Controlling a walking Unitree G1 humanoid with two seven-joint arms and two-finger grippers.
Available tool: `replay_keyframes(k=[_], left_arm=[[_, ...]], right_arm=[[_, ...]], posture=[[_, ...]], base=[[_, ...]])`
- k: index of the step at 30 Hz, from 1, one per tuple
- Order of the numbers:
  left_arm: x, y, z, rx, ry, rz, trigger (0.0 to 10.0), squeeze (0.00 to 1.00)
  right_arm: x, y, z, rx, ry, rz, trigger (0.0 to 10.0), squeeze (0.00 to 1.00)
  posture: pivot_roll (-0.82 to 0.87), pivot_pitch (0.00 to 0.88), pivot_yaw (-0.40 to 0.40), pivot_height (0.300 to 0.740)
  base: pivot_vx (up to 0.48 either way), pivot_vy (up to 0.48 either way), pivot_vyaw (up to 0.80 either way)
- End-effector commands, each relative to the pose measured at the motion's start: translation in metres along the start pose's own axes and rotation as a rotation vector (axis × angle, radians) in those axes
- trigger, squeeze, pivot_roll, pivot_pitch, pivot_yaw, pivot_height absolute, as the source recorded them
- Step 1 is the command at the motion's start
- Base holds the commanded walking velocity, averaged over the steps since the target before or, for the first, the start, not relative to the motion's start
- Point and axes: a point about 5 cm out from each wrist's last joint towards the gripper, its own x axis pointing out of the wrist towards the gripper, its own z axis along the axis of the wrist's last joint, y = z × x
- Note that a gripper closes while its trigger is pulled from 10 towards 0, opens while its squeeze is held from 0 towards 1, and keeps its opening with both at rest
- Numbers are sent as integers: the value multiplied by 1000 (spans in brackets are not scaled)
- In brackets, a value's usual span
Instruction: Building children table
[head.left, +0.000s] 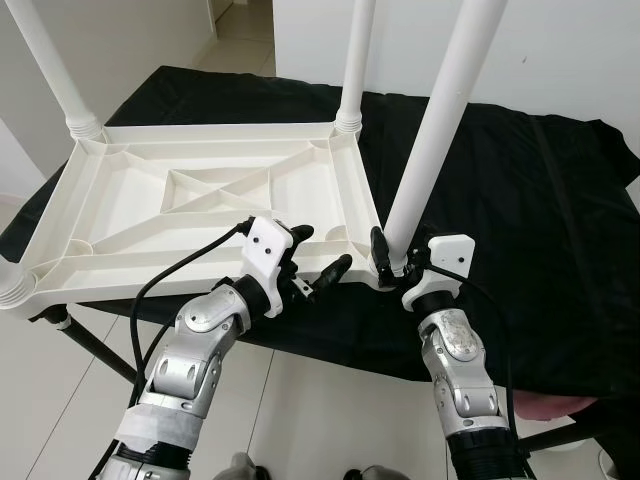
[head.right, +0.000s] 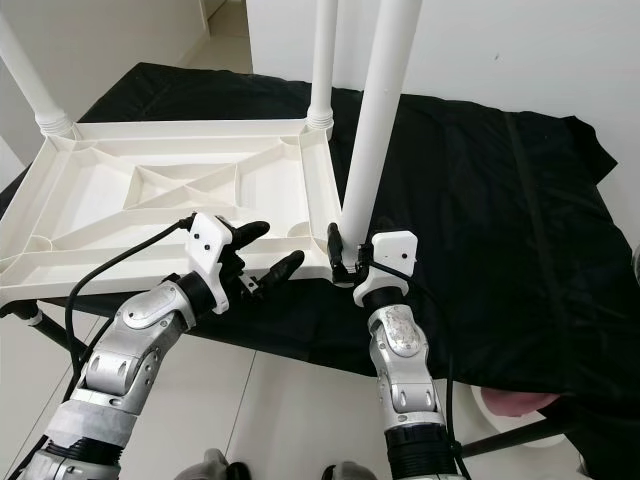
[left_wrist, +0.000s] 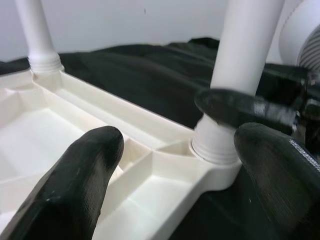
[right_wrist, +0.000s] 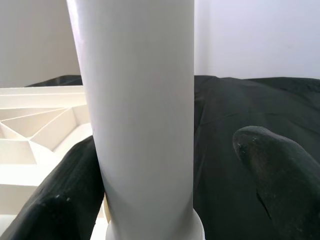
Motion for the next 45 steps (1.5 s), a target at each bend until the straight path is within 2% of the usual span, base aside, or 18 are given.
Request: replay_keyframes(k=[1,4,7,13,15,21,23,30,37,41,45], left_arm=[[-3,14,3,-9,-54,203,10000,0],[-3,18,5,-30,-91,267,10000,0],[-3,19,4,-26,-97,277,10000,0],[-6,19,-1,4,-71,319,10000,0],[-9,9,-6,-19,-89,349,10000,0],[-9,1,-13,-35,-67,364,10000,0],[-7,7,-16,-29,-37,462,10000,0],[-10,21,-22,-18,-4,559,10000,0],[-15,35,-28,-64,64,570,10000,0],[-14,35,-28,-73,65,558,10000,0],[-14,26,-24,-75,55,527,10000,0]], right_arm=[[-5,-5,-7,-11,11,-6,10000,0],[-6,-6,-9,-12,10,-11,10000,0],[-6,-7,-10,-6,6,-10,10000,0],[-7,-7,-13,-34,6,-9,10000,0],[-2,-4,-14,-23,4,-8,10000,0],[0,0,-16,-20,10,20,10000,0],[0,1,-19,-19,20,29,10000,0],[-2,3,-23,-12,37,46,10000,0],[-2,14,-28,-32,48,142,10000,0],[-2,14,-28,-30,50,138,10000,0],[-1,7,-23,-33,60,56,10000,0]], posture=[[-99,95,43,740],[-99,95,43,740],[-99,95,43,740],[-99,95,43,740],[-90,85,2,740],[-93,75,17,740],[-92,69,23,740],[-91,38,54,740],[-94,40,99,740],[-87,46,90,740],[-82,48,80,740]], base=[[0,0,0],[0,0,0],[0,0,0],[0,0,0],[0,0,0],[0,0,0],[0,0,0],[0,0,0],[0,0,0],[0,0,0],[0,0,0]])
